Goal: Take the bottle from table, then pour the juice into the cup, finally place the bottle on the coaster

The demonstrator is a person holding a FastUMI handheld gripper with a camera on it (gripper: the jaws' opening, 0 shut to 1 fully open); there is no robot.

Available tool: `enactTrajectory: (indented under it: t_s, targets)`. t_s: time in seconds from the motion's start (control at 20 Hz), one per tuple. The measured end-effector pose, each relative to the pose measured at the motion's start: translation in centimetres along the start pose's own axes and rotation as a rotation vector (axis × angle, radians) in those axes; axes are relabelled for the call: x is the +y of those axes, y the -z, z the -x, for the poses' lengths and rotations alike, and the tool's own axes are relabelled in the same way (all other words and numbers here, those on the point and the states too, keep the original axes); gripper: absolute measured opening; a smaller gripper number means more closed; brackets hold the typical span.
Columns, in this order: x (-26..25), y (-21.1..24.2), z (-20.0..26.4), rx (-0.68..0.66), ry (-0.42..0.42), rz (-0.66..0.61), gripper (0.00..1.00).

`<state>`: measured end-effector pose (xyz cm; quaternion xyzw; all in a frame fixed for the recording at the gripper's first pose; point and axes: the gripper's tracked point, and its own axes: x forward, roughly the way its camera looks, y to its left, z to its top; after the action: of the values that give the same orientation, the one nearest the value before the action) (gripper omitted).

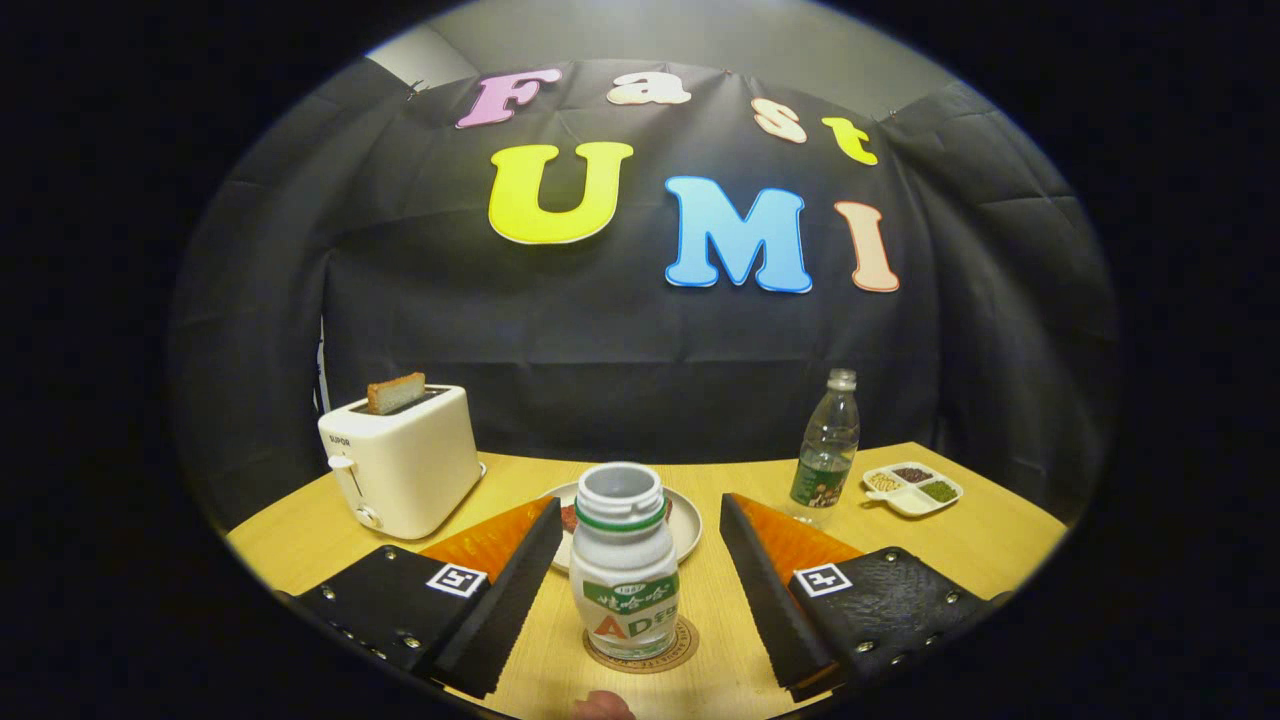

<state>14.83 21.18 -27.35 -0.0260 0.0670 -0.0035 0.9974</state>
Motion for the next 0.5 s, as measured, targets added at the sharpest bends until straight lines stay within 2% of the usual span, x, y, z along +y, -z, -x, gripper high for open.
enactTrajectory:
  t_s: [0.35, 0.5]
  targets:
    - [-1.4, -14.6, 4.6, -0.094, -0.066, -0.012, 0.96]
    - [-3.4, -19.8, 6.6, -0.127, -0.054, 0.018, 0.96]
